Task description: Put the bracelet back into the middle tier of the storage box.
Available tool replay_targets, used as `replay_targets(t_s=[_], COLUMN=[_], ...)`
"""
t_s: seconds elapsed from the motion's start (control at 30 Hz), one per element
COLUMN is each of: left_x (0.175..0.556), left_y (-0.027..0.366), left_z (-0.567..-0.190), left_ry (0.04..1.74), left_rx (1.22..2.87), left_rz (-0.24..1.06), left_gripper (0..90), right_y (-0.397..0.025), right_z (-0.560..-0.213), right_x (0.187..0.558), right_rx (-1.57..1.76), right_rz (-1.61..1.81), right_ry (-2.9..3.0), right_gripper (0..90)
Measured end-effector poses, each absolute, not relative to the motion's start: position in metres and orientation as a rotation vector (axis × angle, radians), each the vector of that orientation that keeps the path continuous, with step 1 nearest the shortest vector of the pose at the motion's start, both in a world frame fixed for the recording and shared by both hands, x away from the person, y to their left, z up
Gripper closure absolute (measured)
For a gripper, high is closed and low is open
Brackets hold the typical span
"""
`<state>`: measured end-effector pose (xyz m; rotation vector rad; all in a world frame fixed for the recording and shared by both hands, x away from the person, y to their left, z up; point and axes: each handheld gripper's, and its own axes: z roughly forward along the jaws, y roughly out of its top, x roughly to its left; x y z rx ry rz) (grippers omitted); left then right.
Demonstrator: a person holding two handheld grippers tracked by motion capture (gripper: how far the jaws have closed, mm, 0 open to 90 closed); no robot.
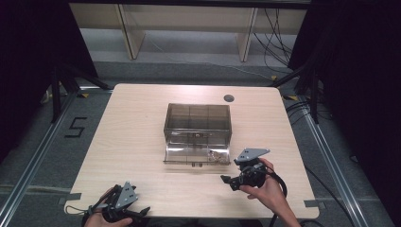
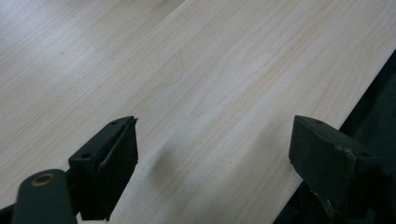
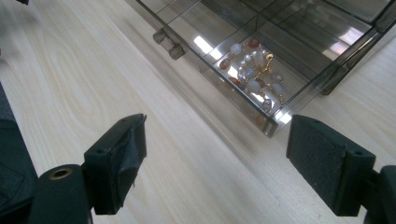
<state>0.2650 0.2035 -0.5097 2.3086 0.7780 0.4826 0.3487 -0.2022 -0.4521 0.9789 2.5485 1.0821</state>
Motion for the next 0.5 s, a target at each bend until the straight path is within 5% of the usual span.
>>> replay_targets(t_s=[0.5], left_x=[0.265], left_y=[0.204], left_z=[-0.509], left_ry=[0.777], left_rx=[2.323], left_rz=[0.495], left_gripper=[15.5], right_y=[-0.210], right_z=[-0.456], right_x=[0.338], right_rx=[1.004], right_rz=[1.093], right_ry=[2.539], right_gripper=[21.0])
